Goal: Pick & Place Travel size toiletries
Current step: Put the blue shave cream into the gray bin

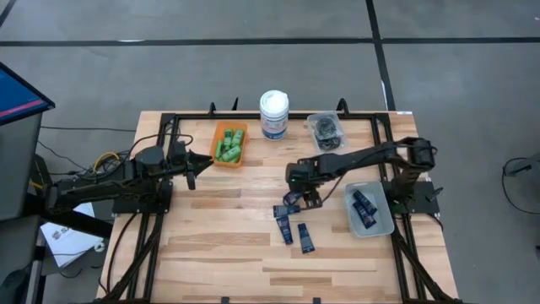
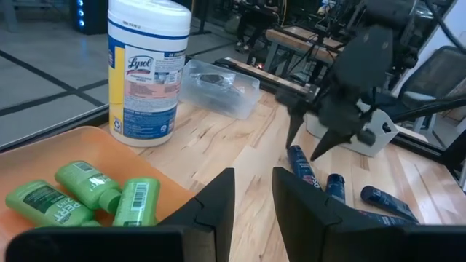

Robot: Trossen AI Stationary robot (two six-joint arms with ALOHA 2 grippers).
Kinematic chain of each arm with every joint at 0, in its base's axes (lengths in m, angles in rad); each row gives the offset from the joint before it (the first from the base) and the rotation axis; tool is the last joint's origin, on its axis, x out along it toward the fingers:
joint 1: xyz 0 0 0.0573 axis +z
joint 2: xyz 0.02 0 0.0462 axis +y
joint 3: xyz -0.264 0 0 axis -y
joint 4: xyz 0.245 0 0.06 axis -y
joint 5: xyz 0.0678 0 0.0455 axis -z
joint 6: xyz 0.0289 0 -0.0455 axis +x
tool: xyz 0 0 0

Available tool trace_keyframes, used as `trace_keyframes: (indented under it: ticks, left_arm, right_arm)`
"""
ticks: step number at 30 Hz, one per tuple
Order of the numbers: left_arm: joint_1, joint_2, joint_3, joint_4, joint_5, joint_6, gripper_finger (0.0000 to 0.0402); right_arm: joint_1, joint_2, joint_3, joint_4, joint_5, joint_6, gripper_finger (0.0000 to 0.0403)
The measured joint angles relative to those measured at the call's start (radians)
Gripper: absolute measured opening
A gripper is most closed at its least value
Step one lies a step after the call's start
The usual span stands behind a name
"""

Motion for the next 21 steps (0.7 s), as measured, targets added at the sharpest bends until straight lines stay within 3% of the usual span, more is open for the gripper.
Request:
trace_keyframes:
  ticks: [9, 18, 21]
  left_arm:
    - [0.000, 0.012, 0.000, 0.007, 0.000, -0.001, 0.0089]
    - [0.000, 0.013, 0.000, 0.015, 0.000, -0.007, 0.0089]
    - [0.000, 0.013, 0.000, 0.015, 0.000, -0.007, 0.0089]
  right_arm:
    - [-0.003, 0.098, 0.006, 0.010, 0.000, -0.017, 0.0234]
    - [-0.006, 0.086, 0.003, -0.001, -0.008, 0.012, 0.0119]
    - [-0.011, 0.069, -0.001, -0.008, -0.009, 0.057, 0.0115]
